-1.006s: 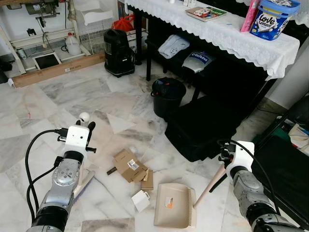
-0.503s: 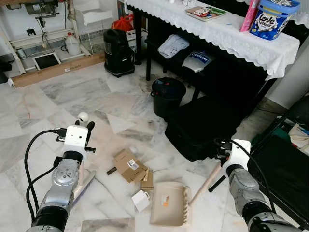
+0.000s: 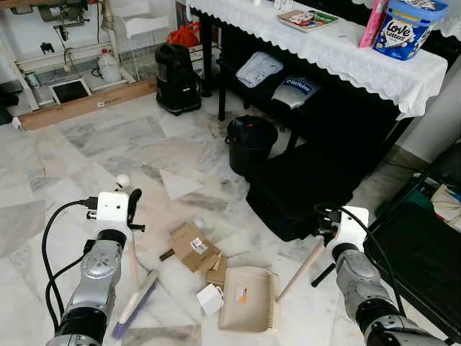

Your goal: Sweep floor

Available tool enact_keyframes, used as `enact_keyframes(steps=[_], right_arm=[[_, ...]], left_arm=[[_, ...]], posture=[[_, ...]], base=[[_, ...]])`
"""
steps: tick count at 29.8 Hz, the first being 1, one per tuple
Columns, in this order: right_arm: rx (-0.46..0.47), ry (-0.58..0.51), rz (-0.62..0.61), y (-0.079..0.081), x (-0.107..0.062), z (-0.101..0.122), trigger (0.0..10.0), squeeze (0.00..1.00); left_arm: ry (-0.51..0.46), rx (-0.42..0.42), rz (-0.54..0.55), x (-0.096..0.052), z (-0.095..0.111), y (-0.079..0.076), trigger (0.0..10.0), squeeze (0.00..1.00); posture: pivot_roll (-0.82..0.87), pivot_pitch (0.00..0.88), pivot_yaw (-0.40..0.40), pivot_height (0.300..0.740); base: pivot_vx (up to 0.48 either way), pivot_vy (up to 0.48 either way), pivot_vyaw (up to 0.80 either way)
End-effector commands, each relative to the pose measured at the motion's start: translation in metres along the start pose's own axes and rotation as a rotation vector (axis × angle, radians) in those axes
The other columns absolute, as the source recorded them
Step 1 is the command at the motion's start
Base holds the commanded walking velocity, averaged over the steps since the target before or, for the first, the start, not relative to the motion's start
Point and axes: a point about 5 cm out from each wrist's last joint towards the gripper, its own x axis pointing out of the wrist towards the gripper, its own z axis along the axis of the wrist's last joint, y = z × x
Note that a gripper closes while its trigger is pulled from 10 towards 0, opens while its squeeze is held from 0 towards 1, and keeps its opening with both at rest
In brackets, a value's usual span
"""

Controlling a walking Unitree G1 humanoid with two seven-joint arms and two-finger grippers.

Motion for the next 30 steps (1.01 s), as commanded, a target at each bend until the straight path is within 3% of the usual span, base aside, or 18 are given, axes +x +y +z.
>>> enact_keyframes(steps=[1,7,30], right_arm=[[-0.020,0.028,-0.005,0.000,-0.001,-0.006,10.0,0.00],[-0.050,0.105,-0.018,0.000,-0.004,-0.017,10.0,0.00],[-0.040,0.165,-0.009,0.001,0.001,-0.011,10.0,0.00]], left_arm=[[-0.003,-0.029,0.003,0.003,0.001,-0.004,10.0,0.00],[0.040,-0.099,0.006,0.004,-0.006,-0.011,10.0,0.00],[0.042,-0.140,0.010,0.009,-0.005,-0.014,10.0,0.00]], posture=[[0.09,0.040,-0.048,0.740],[0.06,0.050,-0.040,0.740],[0.04,0.071,-0.057,0.740]], base=[[0.000,0.000,0.00],[0.000,0.000,0.00],[0.000,0.000,0.00]])
